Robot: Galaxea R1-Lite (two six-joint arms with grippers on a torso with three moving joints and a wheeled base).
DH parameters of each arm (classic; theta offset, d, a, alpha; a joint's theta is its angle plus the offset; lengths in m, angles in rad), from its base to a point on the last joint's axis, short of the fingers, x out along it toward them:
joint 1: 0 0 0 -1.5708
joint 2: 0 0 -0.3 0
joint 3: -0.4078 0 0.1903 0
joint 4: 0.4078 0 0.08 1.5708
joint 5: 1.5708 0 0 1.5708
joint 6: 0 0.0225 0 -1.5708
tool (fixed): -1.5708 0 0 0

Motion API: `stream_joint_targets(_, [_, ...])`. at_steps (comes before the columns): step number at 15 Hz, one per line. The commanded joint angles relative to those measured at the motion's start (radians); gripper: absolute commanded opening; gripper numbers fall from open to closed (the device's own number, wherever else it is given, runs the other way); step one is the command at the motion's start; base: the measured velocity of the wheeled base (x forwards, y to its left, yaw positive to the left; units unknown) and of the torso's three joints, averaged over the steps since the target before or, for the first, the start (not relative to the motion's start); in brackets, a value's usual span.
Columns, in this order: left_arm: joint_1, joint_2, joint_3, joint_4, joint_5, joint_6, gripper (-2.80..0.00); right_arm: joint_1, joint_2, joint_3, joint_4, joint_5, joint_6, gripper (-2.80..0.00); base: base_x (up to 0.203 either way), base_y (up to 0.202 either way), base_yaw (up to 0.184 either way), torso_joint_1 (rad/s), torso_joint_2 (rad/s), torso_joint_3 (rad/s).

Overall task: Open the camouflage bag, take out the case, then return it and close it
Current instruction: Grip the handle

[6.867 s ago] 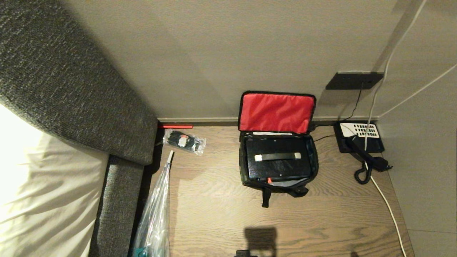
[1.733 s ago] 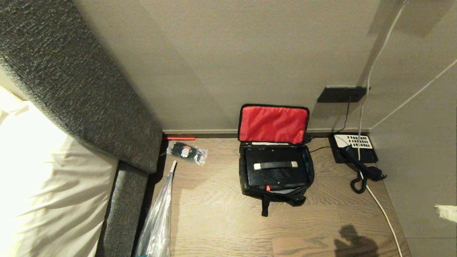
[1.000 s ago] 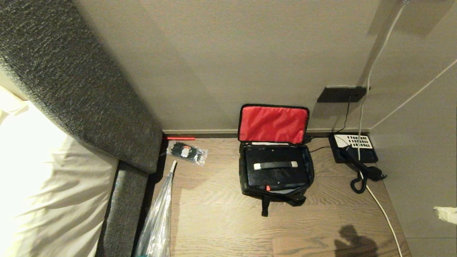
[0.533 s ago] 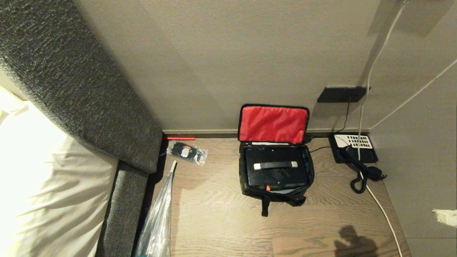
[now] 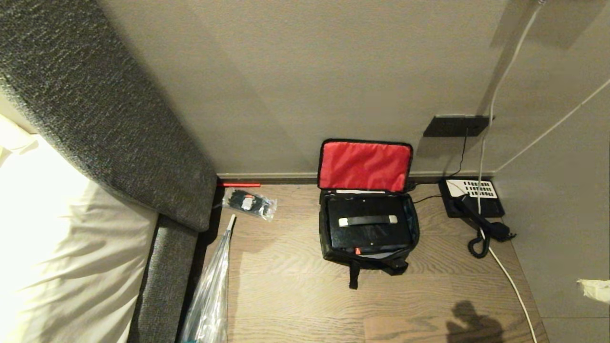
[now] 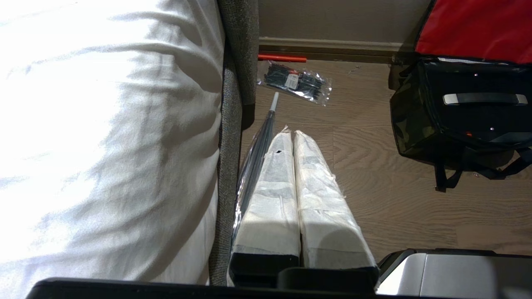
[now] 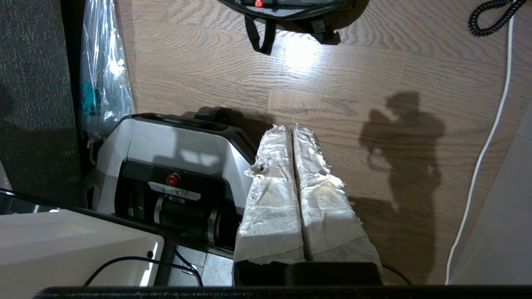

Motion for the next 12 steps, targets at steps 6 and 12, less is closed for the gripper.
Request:
stream_joint_targets(6, [0.0,0.0,0.0,0.0,0.0,0.0,-2.8,0.0,-0.001,0.0,0.004,0.001,0.0,-2.8,0.0,0.0,0.0,0.0,0.0,0.0])
stream_joint_targets(12, [0.0,0.0,0.0,0.0,0.0,0.0,-2.8,0.0,-0.001,0.0,0.004,0.001,-0.002,-2.8,0.0,0.0,0.0,0.0,0.0,0.0])
